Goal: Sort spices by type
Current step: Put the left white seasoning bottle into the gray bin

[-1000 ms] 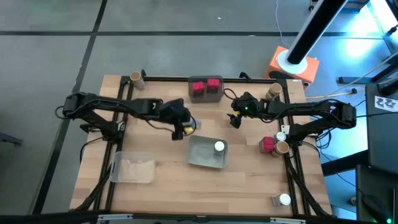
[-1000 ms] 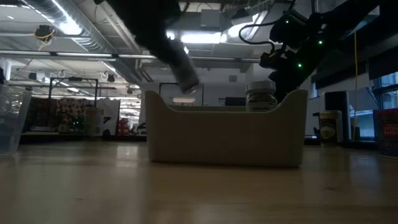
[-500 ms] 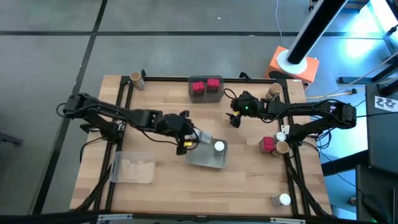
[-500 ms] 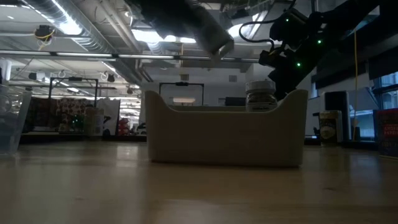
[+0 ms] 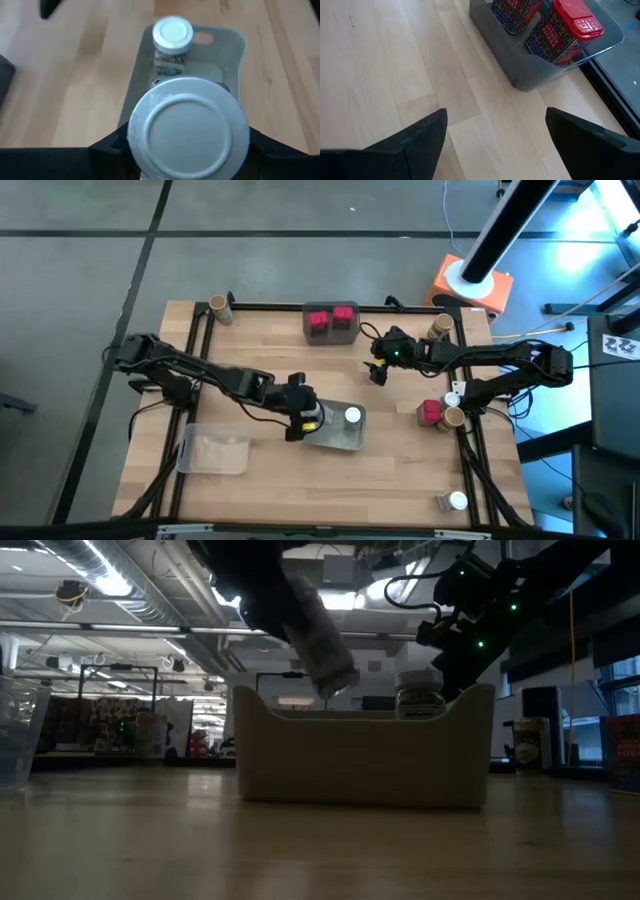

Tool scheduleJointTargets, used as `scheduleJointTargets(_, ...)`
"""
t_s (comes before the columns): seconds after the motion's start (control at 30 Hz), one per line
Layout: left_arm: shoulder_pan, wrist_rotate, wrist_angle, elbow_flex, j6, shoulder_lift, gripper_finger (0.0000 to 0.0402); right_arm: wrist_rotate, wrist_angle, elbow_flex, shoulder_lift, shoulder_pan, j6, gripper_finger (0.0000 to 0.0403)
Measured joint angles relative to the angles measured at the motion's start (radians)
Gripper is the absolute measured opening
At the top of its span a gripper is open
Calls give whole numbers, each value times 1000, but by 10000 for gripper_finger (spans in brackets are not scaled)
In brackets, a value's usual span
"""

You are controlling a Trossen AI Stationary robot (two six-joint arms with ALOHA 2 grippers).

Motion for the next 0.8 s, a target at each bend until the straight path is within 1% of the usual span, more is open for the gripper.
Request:
scheduleJointTargets(0.1,1,-7,-82,50,10,48,193,0,4,0,0,0,0,337)
scheduleJointTargets(0.27,34,-8,-159,102,45,134,193,0,6,0,0,0,0,337)
scheduleJointTargets(0.37,59,-5,-173,105,45,168,193,0,6,0,0,0,0,337)
scheduleJointTargets(0.53,85,37,-180,105,45,208,194,0,6,0,0,0,0,337)
scheduleJointTargets(0.8,90,39,-176,104,48,223,194,0,6,0,0,0,0,337)
